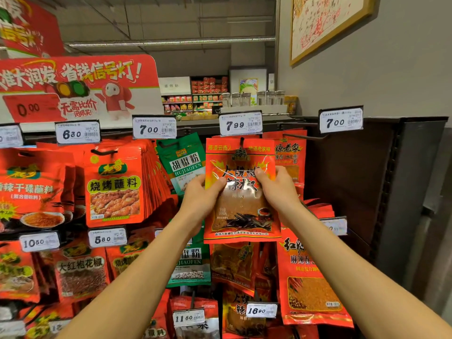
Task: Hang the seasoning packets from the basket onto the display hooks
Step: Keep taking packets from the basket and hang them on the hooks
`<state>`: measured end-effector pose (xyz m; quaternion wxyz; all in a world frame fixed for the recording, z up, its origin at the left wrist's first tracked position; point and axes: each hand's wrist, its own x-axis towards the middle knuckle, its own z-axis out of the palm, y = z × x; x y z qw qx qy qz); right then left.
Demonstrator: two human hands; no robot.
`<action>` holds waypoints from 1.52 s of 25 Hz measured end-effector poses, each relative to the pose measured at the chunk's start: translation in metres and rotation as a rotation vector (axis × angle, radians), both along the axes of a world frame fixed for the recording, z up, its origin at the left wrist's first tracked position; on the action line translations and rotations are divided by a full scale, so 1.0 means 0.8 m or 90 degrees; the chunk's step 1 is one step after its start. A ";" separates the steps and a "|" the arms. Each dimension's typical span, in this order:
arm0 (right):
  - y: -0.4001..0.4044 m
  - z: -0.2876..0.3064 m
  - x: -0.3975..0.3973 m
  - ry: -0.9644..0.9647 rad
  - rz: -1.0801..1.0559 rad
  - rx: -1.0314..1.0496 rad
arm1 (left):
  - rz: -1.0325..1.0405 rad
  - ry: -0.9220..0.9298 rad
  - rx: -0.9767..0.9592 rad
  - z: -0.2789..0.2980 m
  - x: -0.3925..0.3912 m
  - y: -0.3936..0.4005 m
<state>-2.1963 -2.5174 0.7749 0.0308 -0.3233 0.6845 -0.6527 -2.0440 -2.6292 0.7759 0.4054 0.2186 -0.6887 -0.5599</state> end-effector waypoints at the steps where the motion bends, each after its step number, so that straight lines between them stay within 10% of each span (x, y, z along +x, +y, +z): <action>1: -0.008 0.003 -0.003 -0.002 -0.013 -0.012 | 0.020 0.005 0.004 0.003 -0.010 -0.003; 13: -0.091 0.038 -0.074 0.163 -0.062 0.031 | 0.245 -0.040 -0.190 0.028 -0.096 -0.062; 28: -0.147 0.034 -0.137 -0.046 -0.007 0.189 | 0.330 -0.179 -0.008 0.023 -0.164 -0.106; 38: -0.057 0.024 -0.083 -0.003 -0.090 0.027 | 0.117 -0.050 -0.009 0.022 -0.020 -0.068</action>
